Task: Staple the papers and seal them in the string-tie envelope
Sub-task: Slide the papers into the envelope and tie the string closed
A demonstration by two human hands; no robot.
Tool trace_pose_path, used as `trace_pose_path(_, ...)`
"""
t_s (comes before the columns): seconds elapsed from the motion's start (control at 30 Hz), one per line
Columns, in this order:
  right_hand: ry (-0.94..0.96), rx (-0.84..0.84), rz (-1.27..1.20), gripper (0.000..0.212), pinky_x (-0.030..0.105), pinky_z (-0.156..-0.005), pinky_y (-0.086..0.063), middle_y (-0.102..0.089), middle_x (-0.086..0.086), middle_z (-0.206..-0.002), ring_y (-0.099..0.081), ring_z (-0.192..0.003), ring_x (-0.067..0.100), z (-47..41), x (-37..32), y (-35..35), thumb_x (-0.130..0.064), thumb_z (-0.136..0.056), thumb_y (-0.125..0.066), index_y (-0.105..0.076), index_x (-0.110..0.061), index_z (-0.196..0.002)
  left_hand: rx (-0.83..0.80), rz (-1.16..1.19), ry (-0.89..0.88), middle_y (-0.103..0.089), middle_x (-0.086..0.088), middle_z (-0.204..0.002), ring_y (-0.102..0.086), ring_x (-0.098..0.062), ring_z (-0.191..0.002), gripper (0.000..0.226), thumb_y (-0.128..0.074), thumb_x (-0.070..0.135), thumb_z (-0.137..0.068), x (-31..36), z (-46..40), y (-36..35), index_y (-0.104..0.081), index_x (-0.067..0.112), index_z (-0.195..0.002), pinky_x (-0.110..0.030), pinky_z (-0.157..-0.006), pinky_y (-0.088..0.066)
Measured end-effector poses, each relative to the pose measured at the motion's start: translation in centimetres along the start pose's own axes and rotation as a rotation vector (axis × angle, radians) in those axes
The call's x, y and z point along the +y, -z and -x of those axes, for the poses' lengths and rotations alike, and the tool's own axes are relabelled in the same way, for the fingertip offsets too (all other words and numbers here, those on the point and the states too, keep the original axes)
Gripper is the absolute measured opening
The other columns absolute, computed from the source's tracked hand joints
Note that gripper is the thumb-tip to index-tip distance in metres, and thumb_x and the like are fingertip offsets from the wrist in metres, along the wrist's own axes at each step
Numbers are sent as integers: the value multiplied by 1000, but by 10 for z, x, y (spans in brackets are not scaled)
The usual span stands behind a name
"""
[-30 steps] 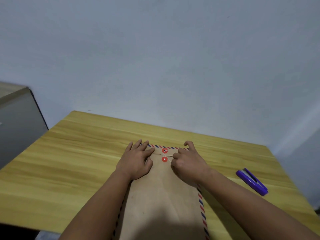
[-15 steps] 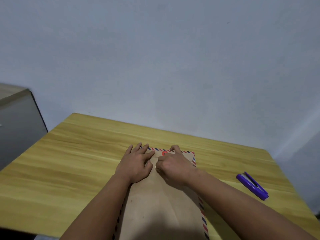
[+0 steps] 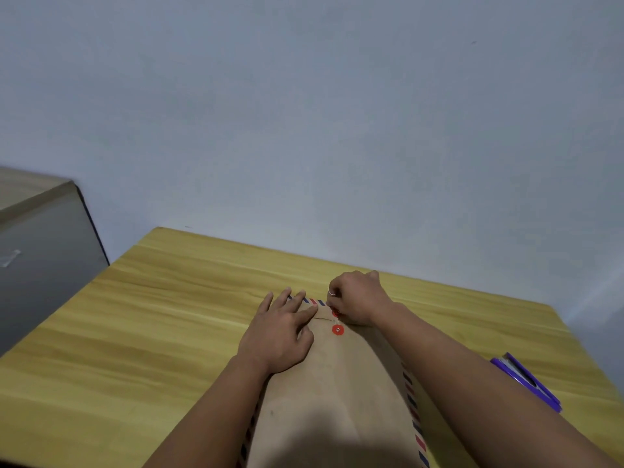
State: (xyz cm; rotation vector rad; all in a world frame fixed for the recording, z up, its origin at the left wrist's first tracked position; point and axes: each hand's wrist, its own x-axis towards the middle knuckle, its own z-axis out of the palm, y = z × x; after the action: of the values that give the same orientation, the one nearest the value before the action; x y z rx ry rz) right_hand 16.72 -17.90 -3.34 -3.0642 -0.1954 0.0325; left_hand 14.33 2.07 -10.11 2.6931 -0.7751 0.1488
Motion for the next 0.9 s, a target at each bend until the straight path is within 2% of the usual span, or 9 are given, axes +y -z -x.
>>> trace_pose_path(0.13, -69, 32, -27, 23, 42, -87, -33, -69, -8, -88, -62, -92, 21, 4, 10, -1, -29, -97, -56, -68, -22, -79, 0, 2, 6, -28, 3, -166, -12, -19, -156, 59, -35, 40, -93, -1, 0, 0, -43, 39, -151, -45, -127, -5)
trace_pose_path(0.23, -65, 48, -35, 21, 40, -85, -32, -68, -8, -86, -59, -87, 20, 19, 19, -1, -26, -95, -54, -67, -22, -78, -12, -10, 10, -27, 5, -166, -11, -18, -156, 60, -31, 42, -92, -1, -1, 0, -42, 40, -151, -44, -127, -5)
trace_pose_path(0.37, 58, 143, 52, 26, 41, -90, -33, -69, -8, -86, -61, -79, 16, 49, 31, -9, -31, -98, -51, -71, -23, -84, -23, -5, 21, -26, 6, -167, -10, -17, -156, 63, -27, 45, -90, -1, 1, 0, -41, 41, -151, -44, -127, -4)
trace_pose_path(0.5, 271, 332, 200, 30, 40, -87, -33, -54, -9, -74, -50, -66, 15, 76, 34, -21, -31, -100, -52, -67, -26, -75, -18, 12, 19, -27, 5, -166, -12, -17, -156, 63, -27, 45, -88, 1, 0, 1, -43, 43, -150, -44, -127, -4)
trace_pose_path(0.57, 341, 412, 242, 30, 43, -87, -35, -54, -8, -75, -48, -64, 17, 83, 34, -26, -30, -101, -56, -68, -26, -74, -12, 19, 17, -28, 4, -166, -13, -18, -156, 63, -29, 45, -88, 1, 0, 0, -44, 43, -149, -45, -127, -5)
trace_pose_path(0.7, 295, 453, 239, 28, 42, -86, -39, -58, -8, -80, -52, -65, 17, 86, 33, -30, -29, -102, -57, -71, -25, -78, -11, 15, 17, -29, 5, -165, -13, -18, -156, 64, -26, 46, -87, 1, 1, 0, -45, 43, -149, -45, -127, -6)
trace_pose_path(0.77, 169, 442, 143, 27, 42, -85, -43, -63, -9, -82, -57, -70, 15, 84, 33, -30, -31, -102, -57, -74, -27, -81, -12, 15, 17, -29, 5, -165, -13, -17, -156, 64, -25, 46, -87, 1, 1, -1, -45, 43, -149, -45, -127, -6)
trace_pose_path(0.8, 92, 438, 7, 25, 41, -84, -46, -68, -10, -85, -61, -74, 13, 82, 33, -30, -31, -101, -59, -77, -27, -84, -10, 15, 16, -29, 5, -165, -13, -17, -156, 64, -25, 46, -87, 1, 1, -1, -45, 43, -149, -45, -127, -6)
trace_pose_path(0.9, -190, 331, -729, 13, 30, -83, -55, -78, -11, -96, -72, -88, 7, 74, 31, -19, -26, -96, -72, -85, -23, -93, -30, -8, 7, -24, 6, -167, -6, -18, -157, 67, -19, 47, -88, 0, 1, 0, -39, 44, -151, -46, -127, -3)
